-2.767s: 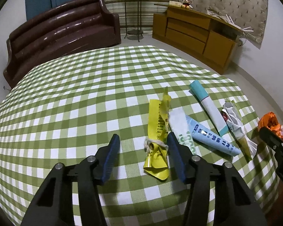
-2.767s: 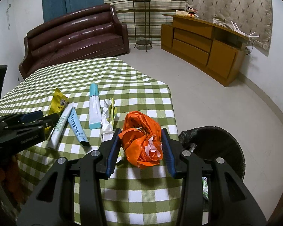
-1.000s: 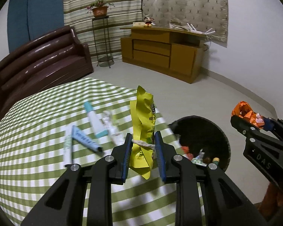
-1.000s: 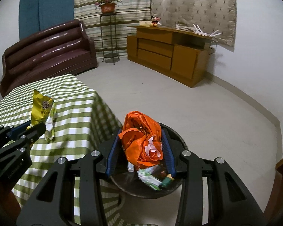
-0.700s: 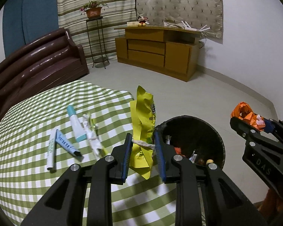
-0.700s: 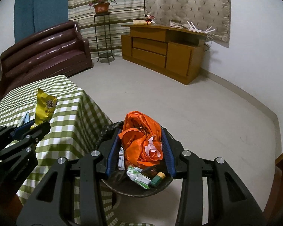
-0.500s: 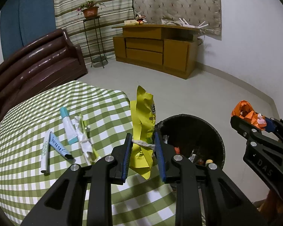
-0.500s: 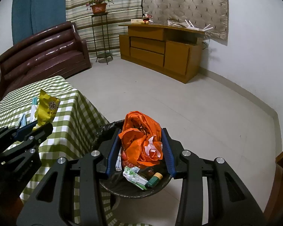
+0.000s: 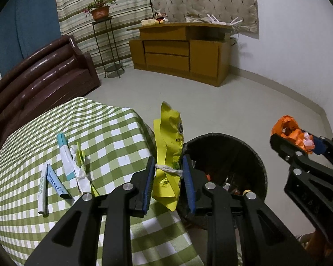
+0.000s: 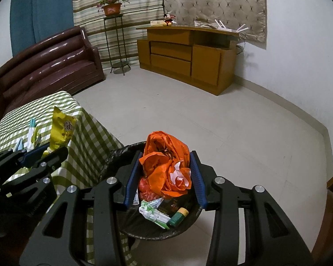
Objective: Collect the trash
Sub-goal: 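Carry the orange bag and yellow wrapper over the black bin, then open both grippers to drop the orange bag and wrapper into the bin, then move both grippers back over the table toward the remaining tubes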
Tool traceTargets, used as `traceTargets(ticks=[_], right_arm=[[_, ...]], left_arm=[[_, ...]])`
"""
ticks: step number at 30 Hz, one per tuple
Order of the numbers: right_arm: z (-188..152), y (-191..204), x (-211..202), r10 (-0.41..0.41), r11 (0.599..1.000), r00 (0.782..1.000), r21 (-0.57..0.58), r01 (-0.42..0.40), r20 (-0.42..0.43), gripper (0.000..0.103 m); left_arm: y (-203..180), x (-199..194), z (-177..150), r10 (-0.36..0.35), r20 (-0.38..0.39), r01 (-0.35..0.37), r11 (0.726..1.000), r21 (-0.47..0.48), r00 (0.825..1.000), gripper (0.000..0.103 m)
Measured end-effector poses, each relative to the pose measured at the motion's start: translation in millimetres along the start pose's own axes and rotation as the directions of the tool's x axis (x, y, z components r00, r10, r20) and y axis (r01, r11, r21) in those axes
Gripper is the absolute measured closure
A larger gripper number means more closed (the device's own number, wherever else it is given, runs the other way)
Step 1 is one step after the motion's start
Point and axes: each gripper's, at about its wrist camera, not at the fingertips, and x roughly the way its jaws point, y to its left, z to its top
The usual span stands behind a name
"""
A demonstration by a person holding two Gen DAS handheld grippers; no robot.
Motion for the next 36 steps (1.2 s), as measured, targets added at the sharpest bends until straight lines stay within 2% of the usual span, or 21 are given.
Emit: traceTargets(ticks=[2, 5, 11, 23, 30, 36], right_arm=[[1.1, -3.6, 1.5, -0.004, 1.0, 1.0, 0.008, 0.004, -0.002, 0.06], [0.4, -5.8, 1.0, -0.007, 1.0, 1.0, 0.016, 0.007, 0.001, 0.053], [-0.5, -8.9, 0.5, -0.011, 1.0, 1.0, 0.02, 0.011, 0.001, 0.053], [0.4, 1.6, -6.8, 0.014, 1.0, 1.0, 0.014, -0.014, -0.004, 0.053], [-0.6, 35.9, -11.2, 0.07, 0.997, 0.997, -0.028, -0.07, -0.013, 0.053], [1.9, 71.3, -12.2, 0.129, 0.989, 0.991, -0.072, -0.13, -0.022, 0.053]], left_arm=[[-2.8, 4.3, 3.7, -0.003, -0.008, 0.003, 1.0, -0.007, 1.0, 0.061], [-1.5, 6.1, 2.4, 0.0, -0.012, -0.001, 1.0, -0.012, 1.0, 0.053], [3.1, 5.8, 1.7, 0.006, -0.012, -0.007, 1.0, -0.027, 1.0, 0.045], [27.9, -12.5, -11.5, 0.023, -0.002, -0.023, 0.998, -0.051, 1.0, 0.044], [59.7, -24.8, -22.4, 0.064, -0.01, -0.064, 0.994, -0.087, 0.998, 0.041], [96.2, -36.2, -37.8, 0.126, -0.021, -0.128, 0.983, -0.132, 0.992, 0.04]])
